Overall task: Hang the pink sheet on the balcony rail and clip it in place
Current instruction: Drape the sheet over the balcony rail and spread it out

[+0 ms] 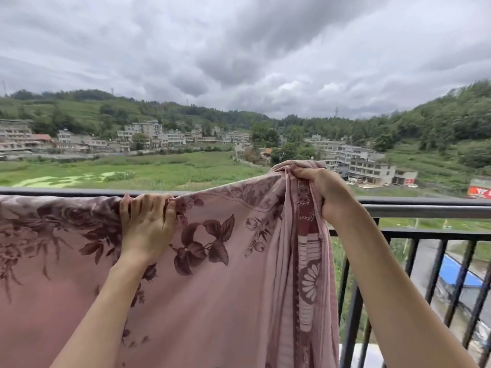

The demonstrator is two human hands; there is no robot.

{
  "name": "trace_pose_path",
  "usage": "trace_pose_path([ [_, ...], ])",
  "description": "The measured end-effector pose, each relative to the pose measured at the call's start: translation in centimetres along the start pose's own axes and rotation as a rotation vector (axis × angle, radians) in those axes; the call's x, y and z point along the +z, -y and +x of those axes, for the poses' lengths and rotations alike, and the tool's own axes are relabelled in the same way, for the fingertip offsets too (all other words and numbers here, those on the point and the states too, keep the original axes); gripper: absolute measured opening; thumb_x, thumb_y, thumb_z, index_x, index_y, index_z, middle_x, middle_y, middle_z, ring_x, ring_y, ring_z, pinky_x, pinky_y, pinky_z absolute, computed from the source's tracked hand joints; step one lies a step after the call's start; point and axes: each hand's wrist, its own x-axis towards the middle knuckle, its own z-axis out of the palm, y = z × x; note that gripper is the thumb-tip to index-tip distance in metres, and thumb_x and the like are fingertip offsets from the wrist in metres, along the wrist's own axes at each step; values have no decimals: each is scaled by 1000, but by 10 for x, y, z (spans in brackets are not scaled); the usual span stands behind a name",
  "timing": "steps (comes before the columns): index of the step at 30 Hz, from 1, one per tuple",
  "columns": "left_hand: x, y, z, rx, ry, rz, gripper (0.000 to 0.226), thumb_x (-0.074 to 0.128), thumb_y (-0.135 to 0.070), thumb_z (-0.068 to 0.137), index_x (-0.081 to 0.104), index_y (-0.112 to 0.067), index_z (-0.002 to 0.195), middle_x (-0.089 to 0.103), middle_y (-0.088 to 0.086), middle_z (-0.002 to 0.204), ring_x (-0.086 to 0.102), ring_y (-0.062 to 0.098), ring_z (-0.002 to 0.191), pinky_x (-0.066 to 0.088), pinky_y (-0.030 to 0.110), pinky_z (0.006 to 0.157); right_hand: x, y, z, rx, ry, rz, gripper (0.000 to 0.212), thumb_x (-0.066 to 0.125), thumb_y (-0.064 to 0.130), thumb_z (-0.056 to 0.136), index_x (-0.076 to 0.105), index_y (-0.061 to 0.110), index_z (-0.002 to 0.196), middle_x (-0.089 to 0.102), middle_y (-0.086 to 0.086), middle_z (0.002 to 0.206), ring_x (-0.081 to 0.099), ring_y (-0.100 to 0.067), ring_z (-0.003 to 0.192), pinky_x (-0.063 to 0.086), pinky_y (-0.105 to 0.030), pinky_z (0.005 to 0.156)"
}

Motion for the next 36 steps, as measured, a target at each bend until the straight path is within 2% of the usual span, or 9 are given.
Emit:
trace_pose_path([
  [3,-1,-2,0,-7,10,-4,67,2,-52,81,47,-16,116,45,9,113,31,27,120,-7,39,113,-10,-11,-6,-38,-59,50,31,65,4,81,74,15,53,72,-4,66,70,-17,63,58,-28,62],
  [5,-3,-2,-1,-14,35,-5,59,7,-48,84,46,-17,116,44,8,114,31,26,122,-6,40,113,-19,-32,-13,-19,-103,21,28,66,8,81,74,15,55,72,-3,62,71,-16,60,56,-25,53],
  [8,-7,-5,-1,-25,52,-16,49,13,-41,88,48,-19,114,45,6,115,32,25,122,-3,43,114,-31,-60,-25,48,-155,-87,3,70,13,80,72,11,79,74,-4,69,72,-18,66,56,-30,62],
  [13,-12,-53,-10,61,-1,-91,34,33,-24,95,55,-15,119,55,6,122,42,25,123,-2,49,114,-33,-67,-23,75,-101,-172,15,72,22,80,69,11,90,75,-4,75,72,-19,69,56,-26,56],
  [16,-3,-107,-19,297,68,-206,37,31,-30,97,49,-15,127,53,3,129,44,21,124,4,43,116,-30,-63,-21,125,-75,-188,30,74,28,77,68,9,100,75,-9,90,72,-25,83,58,-39,77],
  [18,4,-135,-22,329,92,-234,42,27,-34,98,43,-16,132,49,3,134,40,20,128,5,39,116,-31,-62,-21,148,-33,-177,32,74,26,78,69,7,103,74,-12,95,70,-27,88,55,-43,85],
  [27,26,-155,-22,173,117,-122,58,5,-55,90,34,-29,134,42,3,121,31,23,121,3,38,108,-43,-49,-14,134,86,-88,29,75,19,76,69,3,100,73,-13,93,71,-25,84,57,-37,79],
  [31,25,-163,-24,62,141,-119,61,0,-57,91,22,-33,143,38,4,139,24,22,135,-6,35,111,-59,-50,-10,174,197,-16,24,73,18,78,71,3,96,74,-14,88,72,-27,80,57,-36,73],
  [36,21,-174,-24,-76,182,-138,74,-4,-57,86,22,-20,144,24,8,153,11,21,143,-14,32,112,-76,-38,1,164,300,37,7,68,11,82,71,5,79,74,-10,74,72,-23,67,59,-35,67],
])
